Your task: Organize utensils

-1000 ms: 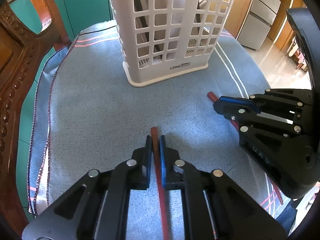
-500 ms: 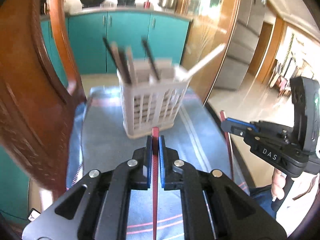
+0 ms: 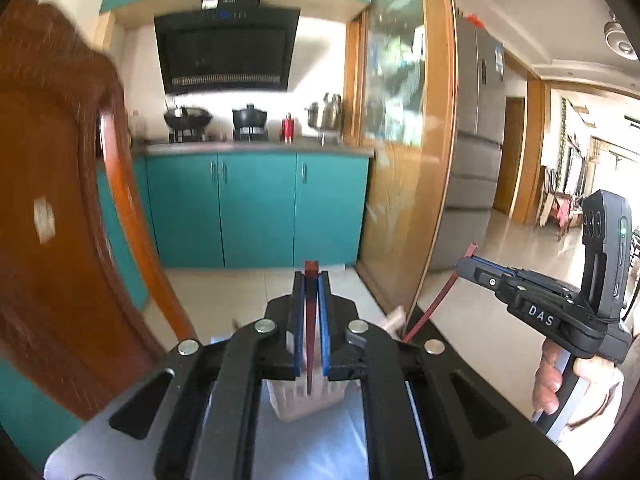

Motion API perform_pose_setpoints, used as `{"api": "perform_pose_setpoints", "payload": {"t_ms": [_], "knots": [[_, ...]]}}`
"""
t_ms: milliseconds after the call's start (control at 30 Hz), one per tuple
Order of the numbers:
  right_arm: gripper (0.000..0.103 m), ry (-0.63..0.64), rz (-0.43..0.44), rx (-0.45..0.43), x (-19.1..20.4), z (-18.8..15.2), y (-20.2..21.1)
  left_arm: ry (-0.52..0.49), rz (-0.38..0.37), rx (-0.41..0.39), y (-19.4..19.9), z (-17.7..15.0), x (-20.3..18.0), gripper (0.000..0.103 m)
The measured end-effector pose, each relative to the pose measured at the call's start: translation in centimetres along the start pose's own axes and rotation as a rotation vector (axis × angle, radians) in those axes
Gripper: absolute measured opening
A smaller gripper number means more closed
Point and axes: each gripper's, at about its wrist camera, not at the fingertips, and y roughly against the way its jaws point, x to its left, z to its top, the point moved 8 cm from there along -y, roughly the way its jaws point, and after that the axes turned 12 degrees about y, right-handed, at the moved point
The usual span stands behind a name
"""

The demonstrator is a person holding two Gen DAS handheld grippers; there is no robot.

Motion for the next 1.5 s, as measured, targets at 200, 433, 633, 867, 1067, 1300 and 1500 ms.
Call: {"api": "perform_pose_setpoints", "payload": {"t_ms": [200,433,633,867,1067,1300,1500], "knots": [[0.007,0.001,-0.050,-0.088,-0.6,4.5,-2.8,-0.010,0.097,-0.081,-2.1,4.7,0.4,0.007],[0.007,0.016,-0.068,-0.030,-0.1,-0.6,-8.3,0.017,0.167,-0.075,-5.0,3.9,2.8,0.007],[0.007,0.008,-0.053,0.051,0.1,-5.4,-10.7,0.058,0.135,-0.087,-4.7,4.3,3.3,0.007],[0.040,-0.059,-0.058,0.042,-1.1,-6.4,-9.5,0.042,0.127,-0.193,-1.6,5.7,1.7,0.007],[0.060,-0.090,-0.009,-0.076,-1.1,-7.0,-4.5,-0.011,0.185,-0.261,-1.2,6.3,1.0,0.007],[0.062,-0.035,0.155,-0.126,1.7,-13.7,-1.7,0.012,0.232,-0.287,-3.5,6.6,1.5,0.007],[0.062,-0.001,0.241,-0.009,3.5,-17.3,-3.6,0.060,0.255,-0.225,-7.3,4.7,2.7,0.007]]}}
